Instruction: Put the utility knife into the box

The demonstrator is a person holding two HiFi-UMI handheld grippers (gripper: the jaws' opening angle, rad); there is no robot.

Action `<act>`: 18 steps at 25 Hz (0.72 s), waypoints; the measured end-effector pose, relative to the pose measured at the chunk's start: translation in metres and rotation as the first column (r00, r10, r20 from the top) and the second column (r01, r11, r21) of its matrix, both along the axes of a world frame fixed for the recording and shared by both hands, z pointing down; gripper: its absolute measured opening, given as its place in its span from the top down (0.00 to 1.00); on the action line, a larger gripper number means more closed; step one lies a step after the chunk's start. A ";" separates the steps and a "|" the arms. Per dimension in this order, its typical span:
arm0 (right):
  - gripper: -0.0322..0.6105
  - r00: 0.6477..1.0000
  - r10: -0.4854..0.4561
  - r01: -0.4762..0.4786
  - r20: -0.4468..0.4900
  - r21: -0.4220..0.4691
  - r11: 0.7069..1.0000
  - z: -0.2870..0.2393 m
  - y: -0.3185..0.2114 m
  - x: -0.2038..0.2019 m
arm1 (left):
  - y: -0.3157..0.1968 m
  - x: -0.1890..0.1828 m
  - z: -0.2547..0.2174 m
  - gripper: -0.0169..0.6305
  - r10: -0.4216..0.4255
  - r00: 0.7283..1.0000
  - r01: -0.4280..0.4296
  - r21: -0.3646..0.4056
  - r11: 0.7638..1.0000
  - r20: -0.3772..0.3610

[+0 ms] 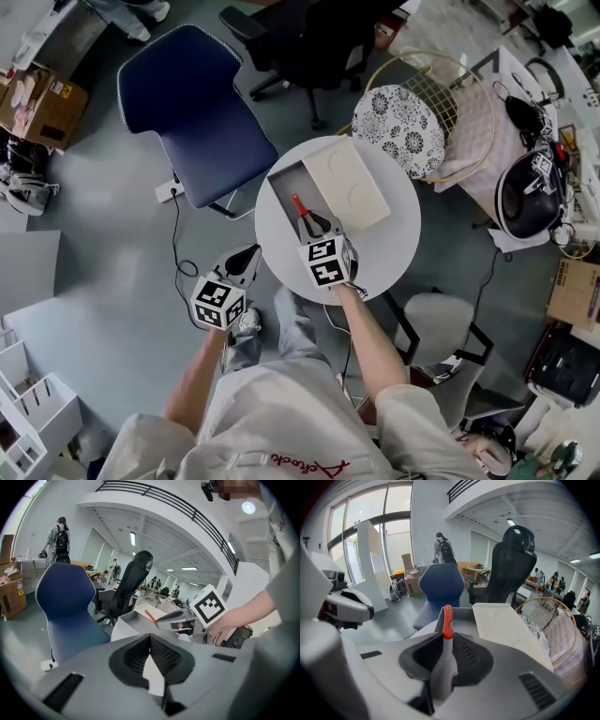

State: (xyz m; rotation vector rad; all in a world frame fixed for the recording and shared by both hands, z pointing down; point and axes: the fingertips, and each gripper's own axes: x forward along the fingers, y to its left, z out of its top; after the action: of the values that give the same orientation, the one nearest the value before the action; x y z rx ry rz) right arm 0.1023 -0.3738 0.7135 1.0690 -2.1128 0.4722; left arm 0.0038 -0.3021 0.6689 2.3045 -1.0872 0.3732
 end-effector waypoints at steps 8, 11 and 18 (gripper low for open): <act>0.84 1.000 -0.004 0.004 0.002 0.000 1.000 0.002 -0.025 -0.012 | 0.007 -0.014 0.001 0.96 -0.036 0.999 0.036 0.000 0.999 0.001; 0.84 1.000 -0.011 0.010 -0.012 -0.027 1.000 0.011 -0.023 -0.012 | 0.008 -0.017 0.001 0.96 -0.045 0.999 0.045 0.002 0.999 0.000; 0.84 0.999 0.011 -0.018 -0.048 -0.152 0.988 0.046 -0.015 -0.004 | 0.011 -0.022 0.000 0.96 -0.068 0.998 0.068 -0.001 0.998 -0.002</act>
State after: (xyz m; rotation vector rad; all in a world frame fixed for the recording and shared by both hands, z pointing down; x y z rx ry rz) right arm 0.0982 -0.3886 0.7599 0.9987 -1.9941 0.5996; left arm -0.0180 -0.2911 0.6686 2.2605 -1.1606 0.3447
